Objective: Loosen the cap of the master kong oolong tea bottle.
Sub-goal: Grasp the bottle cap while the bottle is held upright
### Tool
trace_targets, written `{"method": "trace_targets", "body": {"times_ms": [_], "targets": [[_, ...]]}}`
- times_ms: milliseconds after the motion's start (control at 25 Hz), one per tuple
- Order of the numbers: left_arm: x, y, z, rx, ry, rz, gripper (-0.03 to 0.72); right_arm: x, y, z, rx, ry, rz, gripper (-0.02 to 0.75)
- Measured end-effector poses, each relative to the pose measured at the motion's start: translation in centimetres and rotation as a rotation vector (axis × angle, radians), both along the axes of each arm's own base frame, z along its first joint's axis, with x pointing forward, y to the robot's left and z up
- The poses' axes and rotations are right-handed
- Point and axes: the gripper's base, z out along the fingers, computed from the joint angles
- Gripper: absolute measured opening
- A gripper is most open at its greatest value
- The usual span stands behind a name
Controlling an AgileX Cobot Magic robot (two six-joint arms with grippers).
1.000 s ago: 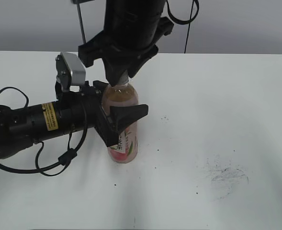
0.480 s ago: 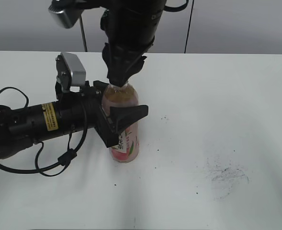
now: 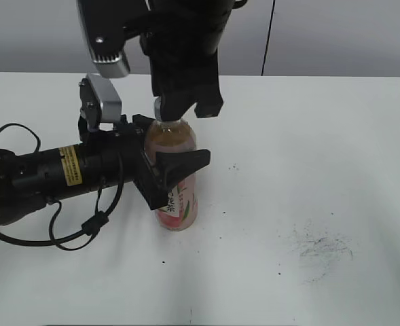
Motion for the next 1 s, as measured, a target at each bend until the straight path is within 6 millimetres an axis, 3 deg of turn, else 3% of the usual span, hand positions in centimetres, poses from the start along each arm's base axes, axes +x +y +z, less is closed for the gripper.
{"method": "trace_targets", "body": {"times_ms": [120, 160, 240, 360, 480, 600, 800, 880, 1000], "targets": [[0.02, 0.01, 0.01, -0.002, 0.004, 0.003, 0.445, -0.11, 0.16, 0.1, -0.025, -0.058, 0.202, 0.232], [0.07, 0.05, 0.01, -0.005, 0.008, 0.008, 0.445, -0.21, 0.23, 0.13, -0.037, -0.077, 0.273, 0.145], [0.16, 0.13, 0.02, -0.009, 0.015, 0.017, 0.445, -0.34, 0.23, 0.25, -0.058, -0.11, 0.389, 0.057], [0.18, 0.13, 0.03, -0.011, 0.018, 0.02, 0.445, -0.48, 0.26, 0.34, -0.073, -0.142, 0.509, 0.018], [0.17, 0.13, 0.03, -0.01, 0.017, 0.018, 0.445, -0.65, 0.44, 0.37, -0.048, -0.118, 0.469, 0.022], [0.13, 0.1, 0.02, -0.007, 0.012, 0.014, 0.445, -0.86, 0.72, 0.28, -0.001, -0.047, 0.315, 0.123], [0.12, 0.09, 0.02, -0.007, 0.011, 0.013, 0.445, -0.94, 0.87, 0.15, 0.068, 0.097, -0.067, 0.477], [0.11, 0.09, 0.01, -0.006, 0.011, 0.012, 0.445, -0.87, 0.81, 0.14, 0.093, 0.151, -0.246, 0.539], [0.07, 0.07, 0.0, -0.003, 0.007, 0.006, 0.445, -0.45, 0.58, 0.17, 0.147, 0.229, -0.519, 0.543]]}}
